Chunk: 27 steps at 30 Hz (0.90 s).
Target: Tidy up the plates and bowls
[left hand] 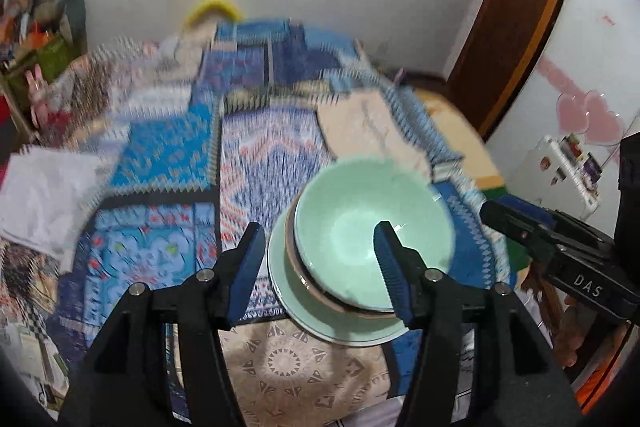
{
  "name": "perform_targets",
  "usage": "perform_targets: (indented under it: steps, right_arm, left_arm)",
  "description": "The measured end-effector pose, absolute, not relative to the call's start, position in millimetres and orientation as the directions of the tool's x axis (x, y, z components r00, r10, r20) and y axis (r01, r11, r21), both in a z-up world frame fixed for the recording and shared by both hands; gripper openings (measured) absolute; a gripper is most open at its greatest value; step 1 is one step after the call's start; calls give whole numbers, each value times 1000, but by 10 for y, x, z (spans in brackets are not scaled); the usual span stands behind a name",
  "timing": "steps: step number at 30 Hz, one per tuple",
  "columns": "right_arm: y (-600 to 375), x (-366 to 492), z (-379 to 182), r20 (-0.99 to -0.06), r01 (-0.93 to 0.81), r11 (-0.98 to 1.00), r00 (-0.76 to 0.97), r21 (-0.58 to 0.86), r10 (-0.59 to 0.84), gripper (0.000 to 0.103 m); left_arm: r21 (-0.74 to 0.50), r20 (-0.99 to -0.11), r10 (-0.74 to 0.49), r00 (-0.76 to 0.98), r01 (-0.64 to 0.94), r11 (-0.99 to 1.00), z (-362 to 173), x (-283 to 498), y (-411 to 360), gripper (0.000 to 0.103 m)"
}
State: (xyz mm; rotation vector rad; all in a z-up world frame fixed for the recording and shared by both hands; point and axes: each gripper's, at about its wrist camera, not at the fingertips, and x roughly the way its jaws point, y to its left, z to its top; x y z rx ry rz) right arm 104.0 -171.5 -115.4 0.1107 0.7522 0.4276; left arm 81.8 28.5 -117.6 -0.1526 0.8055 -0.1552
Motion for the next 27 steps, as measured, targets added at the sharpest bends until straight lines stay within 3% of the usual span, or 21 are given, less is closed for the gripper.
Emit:
perform_targets:
  steps: [5, 8, 10, 13, 15, 18, 27]
  right_arm:
    - [-1715, 758, -780, -545, -379, 899, 717, 220, 436, 41]
    - [-1731, 606, -631, -495, -395, 897, 749, 201, 441, 44]
    - [-1734, 496, -535, -457, -408, 894, 769, 188, 447, 54]
    - [-1727, 351, -416, -407, -421, 892, 795, 163, 450, 57]
    - [-1724, 292, -367, -383, -430, 890, 804, 154, 455, 61]
    - [-1731, 237, -319, -348, -433, 890, 819, 146, 456, 71]
    - [-1722, 204, -284, -303, -435, 889, 836, 146, 458, 89]
  left_arm:
    - [-153, -589, -167, 791, 93, 984, -709, 455, 248, 64]
    - [-167, -531, -173, 829, 97, 981, -503, 263, 270, 73]
    - [-174, -491, -170, 854, 95, 980, -394, 147, 281, 74]
    - [-156, -436, -149, 888, 88, 984, -262, -20, 276, 78]
    - [-153, -401, -139, 905, 84, 985, -199, -116, 272, 92]
    - [-138, -346, -107, 932, 62, 988, -122, -257, 276, 98]
    - [-84, -269, -65, 961, 44, 996, -30, -481, 232, 103]
